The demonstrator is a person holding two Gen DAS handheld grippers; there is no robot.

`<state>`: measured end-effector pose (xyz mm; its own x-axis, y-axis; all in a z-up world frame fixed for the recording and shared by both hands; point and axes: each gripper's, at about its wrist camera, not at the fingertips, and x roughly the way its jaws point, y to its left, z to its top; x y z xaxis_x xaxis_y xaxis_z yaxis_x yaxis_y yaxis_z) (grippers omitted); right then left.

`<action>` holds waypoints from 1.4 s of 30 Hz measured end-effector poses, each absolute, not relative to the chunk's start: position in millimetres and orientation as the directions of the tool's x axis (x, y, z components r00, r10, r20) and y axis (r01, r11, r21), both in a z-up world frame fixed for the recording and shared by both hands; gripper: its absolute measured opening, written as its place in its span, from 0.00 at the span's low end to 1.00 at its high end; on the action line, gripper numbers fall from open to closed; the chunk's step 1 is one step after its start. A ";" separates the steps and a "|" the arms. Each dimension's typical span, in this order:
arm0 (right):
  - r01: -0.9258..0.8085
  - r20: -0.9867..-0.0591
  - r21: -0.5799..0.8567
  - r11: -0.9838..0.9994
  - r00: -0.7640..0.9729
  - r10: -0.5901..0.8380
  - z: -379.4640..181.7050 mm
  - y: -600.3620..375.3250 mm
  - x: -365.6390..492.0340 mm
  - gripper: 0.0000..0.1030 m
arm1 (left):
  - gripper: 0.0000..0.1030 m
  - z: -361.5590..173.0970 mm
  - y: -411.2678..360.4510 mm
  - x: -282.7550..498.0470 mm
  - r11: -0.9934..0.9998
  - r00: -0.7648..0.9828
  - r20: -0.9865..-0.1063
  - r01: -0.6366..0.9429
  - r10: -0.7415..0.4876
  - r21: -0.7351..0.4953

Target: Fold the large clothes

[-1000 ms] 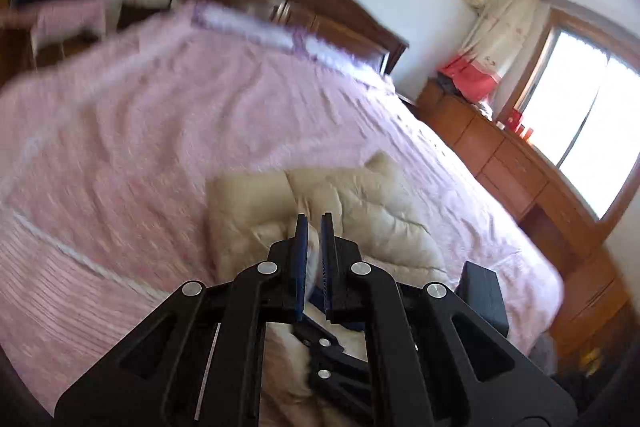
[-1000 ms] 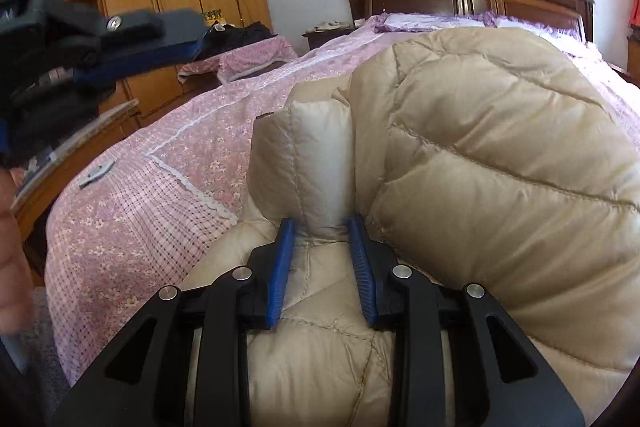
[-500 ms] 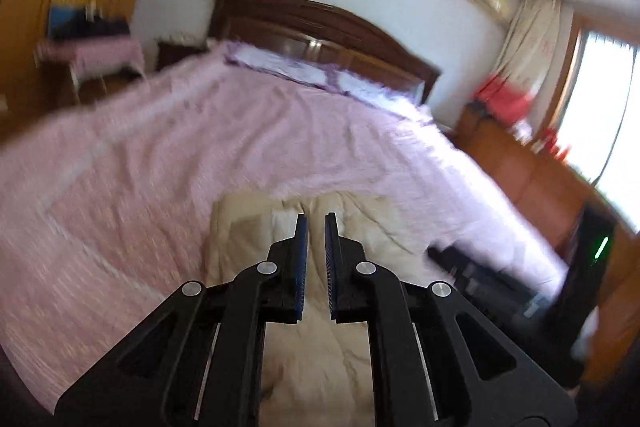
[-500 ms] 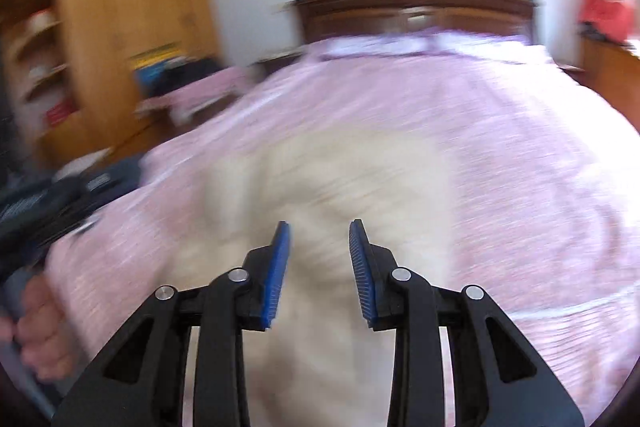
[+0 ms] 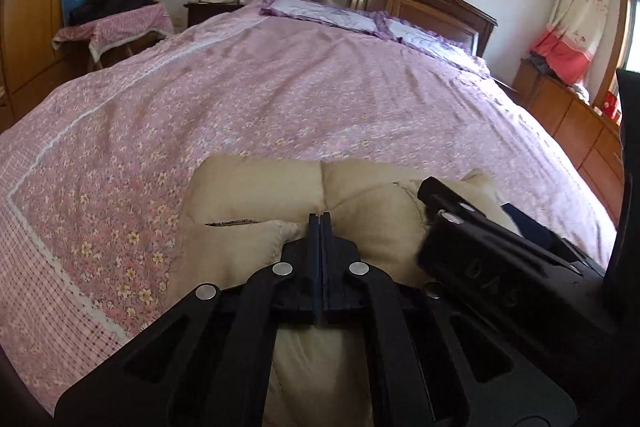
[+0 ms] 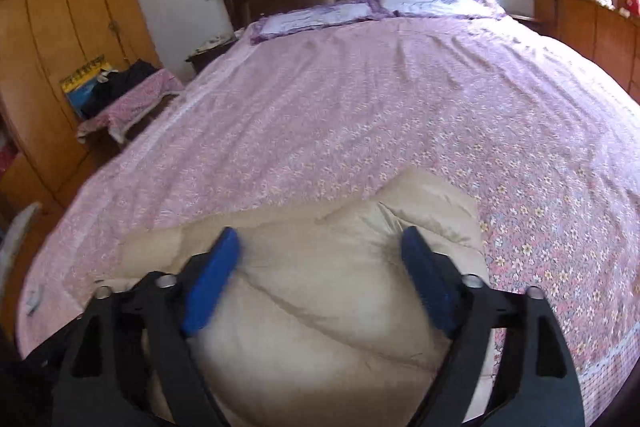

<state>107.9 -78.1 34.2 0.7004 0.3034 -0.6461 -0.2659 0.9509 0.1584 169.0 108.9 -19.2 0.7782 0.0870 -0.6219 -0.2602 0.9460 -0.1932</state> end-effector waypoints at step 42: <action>-0.369 -0.622 0.503 0.782 0.473 0.623 55.5 -204.9 123.4 0.95 | 0.96 -29.4 170.5 113.8 0.840 0.732 -0.594 -0.055 -0.333 -0.539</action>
<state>123.4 -204.9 55.5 0.4733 0.6233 -0.6225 -0.3688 0.7820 0.5025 113.8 170.5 -29.4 0.7319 -0.3335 -0.5942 -0.0551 0.8403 -0.5394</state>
